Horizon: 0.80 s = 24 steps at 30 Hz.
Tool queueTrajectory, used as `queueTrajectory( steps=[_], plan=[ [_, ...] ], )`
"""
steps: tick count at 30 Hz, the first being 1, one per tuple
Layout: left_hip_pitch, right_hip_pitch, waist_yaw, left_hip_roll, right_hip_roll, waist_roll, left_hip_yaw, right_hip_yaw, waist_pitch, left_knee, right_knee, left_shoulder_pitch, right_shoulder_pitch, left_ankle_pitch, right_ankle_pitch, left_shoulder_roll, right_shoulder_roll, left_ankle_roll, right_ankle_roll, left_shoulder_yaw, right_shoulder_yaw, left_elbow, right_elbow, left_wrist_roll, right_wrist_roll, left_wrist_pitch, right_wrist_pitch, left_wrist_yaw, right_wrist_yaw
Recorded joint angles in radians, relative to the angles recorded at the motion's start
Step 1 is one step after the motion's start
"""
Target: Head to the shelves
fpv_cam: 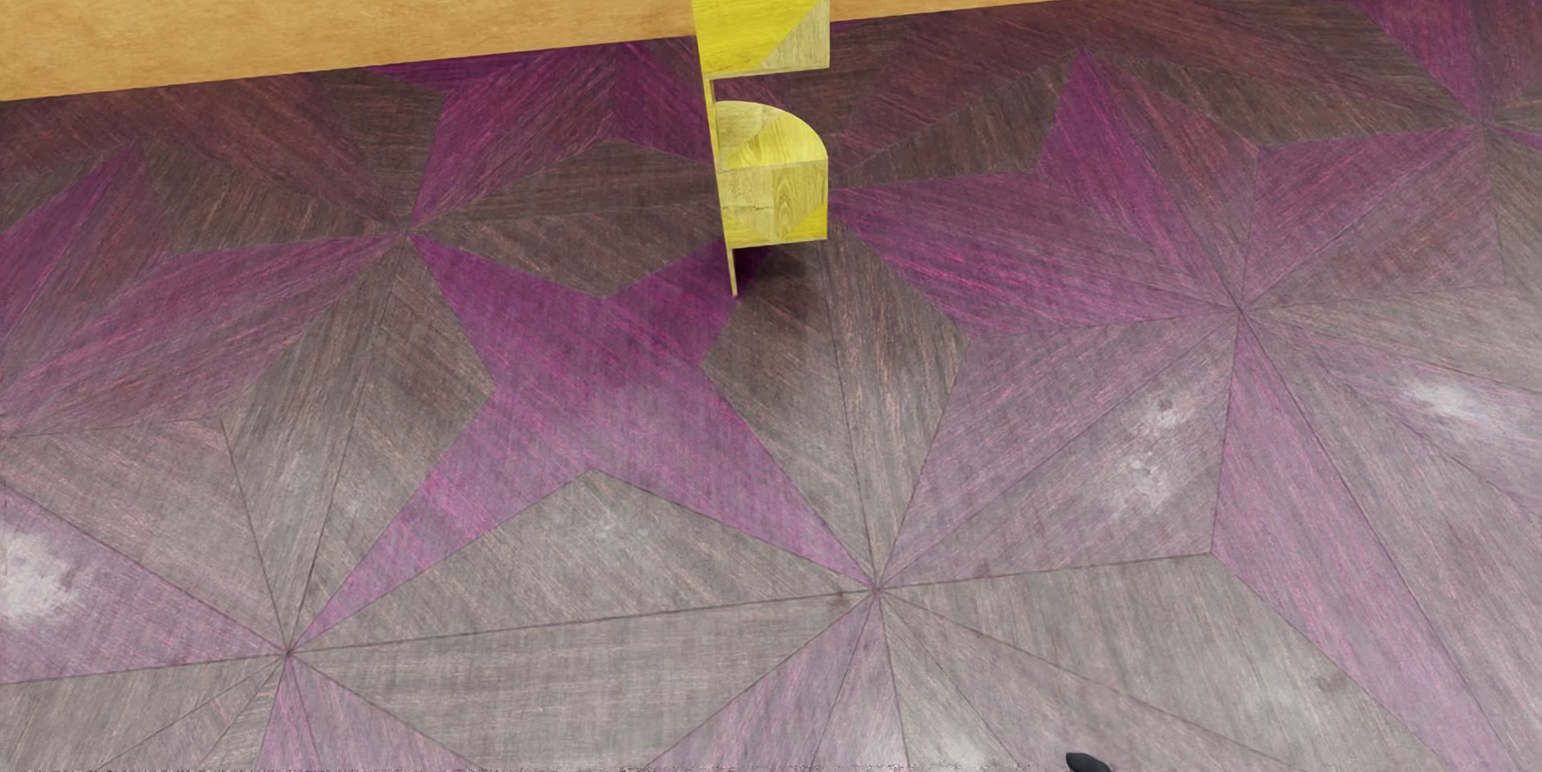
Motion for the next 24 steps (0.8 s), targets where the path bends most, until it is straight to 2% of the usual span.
queueTrajectory(
  steps=[2, 3, 4, 5, 7, 9, 10, 12, 14, 16, 19, 22, 23, 24],
  plan=[
    [0.002, -0.095, 0.001, -0.031, -0.054, -0.018, 0.021, 0.041, 0.012, 0.026, 0.196, -0.045, 0.024, -0.025, -0.004, -0.020, -0.009, 0.017, 0.027, 0.028, 0.001, -0.045, 0.050, 0.000, -0.041, -0.028, 0.030, 0.097, 0.025],
    [0.007, -0.148, 0.003, -0.038, -0.068, -0.028, 0.037, 0.077, 0.016, 0.039, 0.295, -0.062, 0.028, -0.037, 0.025, -0.031, -0.007, 0.021, 0.056, 0.040, -0.009, -0.068, 0.073, 0.002, -0.046, -0.037, 0.042, 0.148, 0.012],
    [0.013, -0.189, 0.005, -0.042, -0.074, -0.038, 0.053, 0.117, 0.019, 0.048, 0.371, -0.084, 0.035, -0.045, 0.047, -0.039, -0.011, 0.023, 0.112, 0.044, -0.023, -0.085, 0.091, 0.003, -0.045, -0.053, 0.057, 0.185, 0.010],
    [0.020, -0.213, 0.006, -0.046, -0.081, -0.048, 0.062, 0.148, 0.020, 0.050, 0.405, -0.111, 0.038, -0.047, 0.033, -0.038, -0.010, 0.025, 0.138, 0.034, -0.036, -0.098, 0.103, 0.011, -0.040, -0.069, 0.068, 0.197, 0.010],
    [0.043, -0.188, 0.003, -0.054, -0.111, -0.064, 0.063, 0.138, 0.014, 0.019, 0.316, -0.175, 0.045, -0.035, -0.003, -0.021, 0.000, 0.025, 0.082, 0.001, -0.063, -0.110, 0.103, 0.021, -0.010, -0.100, 0.066, 0.178, 0.022],
    [0.074, -0.098, -0.003, -0.058, -0.123, -0.076, 0.049, 0.081, 0.003, -0.035, 0.086, -0.242, 0.055, -0.013, 0.069, 0.003, 0.001, 0.023, 0.076, -0.044, -0.044, -0.102, 0.091, 0.039, -0.027, -0.107, 0.055, 0.143, 0.033],
    [0.081, -0.062, -0.006, -0.059, -0.119, -0.081, 0.041, 0.062, -0.002, -0.042, 0.030, -0.270, 0.055, -0.010, 0.060, 0.012, 0.000, 0.020, 0.040, -0.059, -0.031, -0.101, 0.087, 0.043, -0.038, -0.108, 0.054, 0.132, 0.036],
    [0.099, -0.006, -0.006, -0.047, -0.098, -0.087, 0.038, 0.044, -0.011, -0.060, -0.065, -0.285, 0.038, -0.002, 0.091, 0.024, 0.001, 0.014, 0.033, -0.041, 0.002, -0.114, 0.089, 0.033, -0.057, -0.095, 0.054, 0.160, 0.045],
    [0.112, 0.020, -0.004, -0.027, -0.075, -0.084, 0.048, 0.042, -0.015, -0.073, -0.117, -0.249, 0.010, 0.002, 0.119, 0.011, -0.006, 0.008, 0.040, 0.021, 0.039, -0.140, 0.091, -0.005, -0.078, -0.090, 0.055, 0.212, 0.056],
    [0.123, 0.032, -0.001, -0.010, -0.057, -0.083, 0.057, 0.044, -0.017, -0.084, -0.139, -0.204, -0.009, 0.007, 0.124, 0.000, -0.014, 0.001, 0.038, 0.044, 0.072, -0.153, 0.070, -0.029, -0.087, -0.096, 0.031, 0.228, 0.058],
    [0.128, 0.018, 0.002, -0.001, -0.048, -0.083, 0.067, 0.059, -0.019, -0.084, -0.111, -0.145, -0.024, 0.006, 0.108, -0.010, -0.001, -0.006, 0.025, -0.013, 0.076, -0.103, 0.042, -0.019, -0.059, -0.088, 0.022, 0.181, 0.028],
    [0.122, 0.003, 0.002, 0.001, -0.048, -0.086, 0.063, 0.059, -0.018, -0.078, -0.081, -0.107, -0.020, 0.006, 0.091, -0.022, -0.010, -0.012, 0.015, -0.105, 0.101, -0.012, 0.033, 0.012, -0.053, -0.061, 0.011, 0.093, 0.040],
    [0.117, -0.003, 0.003, 0.000, -0.051, -0.086, 0.059, 0.056, -0.017, -0.076, -0.071, -0.092, -0.015, 0.007, 0.084, -0.035, -0.012, -0.015, 0.011, -0.099, 0.100, 0.013, 0.031, -0.013, -0.051, -0.049, 0.012, 0.080, 0.045],
    [0.113, -0.009, 0.003, -0.001, -0.053, -0.087, 0.053, 0.051, -0.016, -0.074, -0.058, -0.075, -0.015, 0.008, 0.077, -0.059, -0.011, -0.018, 0.008, -0.041, 0.098, 0.016, 0.034, -0.084, -0.052, -0.020, 0.017, 0.101, 0.048]
  ],
)
